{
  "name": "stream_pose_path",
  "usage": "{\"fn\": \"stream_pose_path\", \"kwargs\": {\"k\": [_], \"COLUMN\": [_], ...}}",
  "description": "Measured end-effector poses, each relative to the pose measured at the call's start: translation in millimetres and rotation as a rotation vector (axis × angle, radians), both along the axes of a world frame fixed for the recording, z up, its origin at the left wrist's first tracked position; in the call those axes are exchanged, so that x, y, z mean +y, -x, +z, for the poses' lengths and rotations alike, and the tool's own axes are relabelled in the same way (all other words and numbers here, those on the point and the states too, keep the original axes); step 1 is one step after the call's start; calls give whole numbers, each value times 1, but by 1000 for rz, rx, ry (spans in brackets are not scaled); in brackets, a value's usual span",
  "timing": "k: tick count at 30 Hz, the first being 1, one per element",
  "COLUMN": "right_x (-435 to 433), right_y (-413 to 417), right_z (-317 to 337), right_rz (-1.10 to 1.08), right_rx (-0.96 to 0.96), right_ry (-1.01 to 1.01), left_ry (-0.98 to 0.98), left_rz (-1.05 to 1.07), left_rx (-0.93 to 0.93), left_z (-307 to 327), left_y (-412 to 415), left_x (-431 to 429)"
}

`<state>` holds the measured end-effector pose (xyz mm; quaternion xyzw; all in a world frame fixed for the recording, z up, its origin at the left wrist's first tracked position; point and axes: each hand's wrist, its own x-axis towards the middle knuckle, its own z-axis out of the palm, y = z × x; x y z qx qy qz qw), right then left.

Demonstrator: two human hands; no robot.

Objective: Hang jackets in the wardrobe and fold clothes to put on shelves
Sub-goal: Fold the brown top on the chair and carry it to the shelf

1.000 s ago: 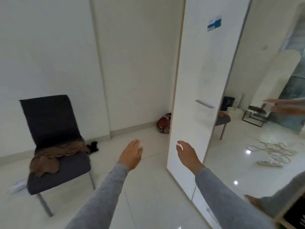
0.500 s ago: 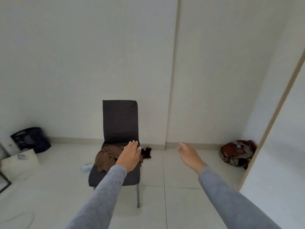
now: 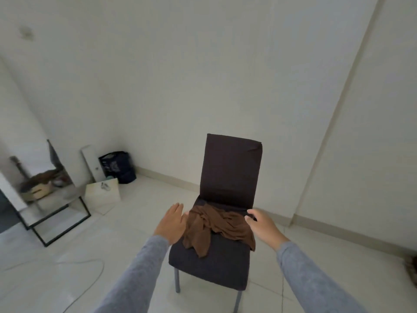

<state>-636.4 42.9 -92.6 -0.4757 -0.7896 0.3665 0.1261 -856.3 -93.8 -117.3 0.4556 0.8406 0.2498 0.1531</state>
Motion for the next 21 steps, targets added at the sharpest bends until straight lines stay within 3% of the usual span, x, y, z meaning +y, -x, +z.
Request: {"fn": "stream_pose_path", "kwargs": {"k": [9, 21], "right_x": [111, 244], "right_y": [149, 236], "right_z": [-38, -173], "right_rz": [-54, -27], "right_rx": [-46, -216], "right_ry": [120, 398], "left_ry": [109, 408], "left_rz": [16, 41], "left_rx": [-56, -249], "left_z": [-32, -167], "left_y": [165, 236], "left_x": [107, 223]}}
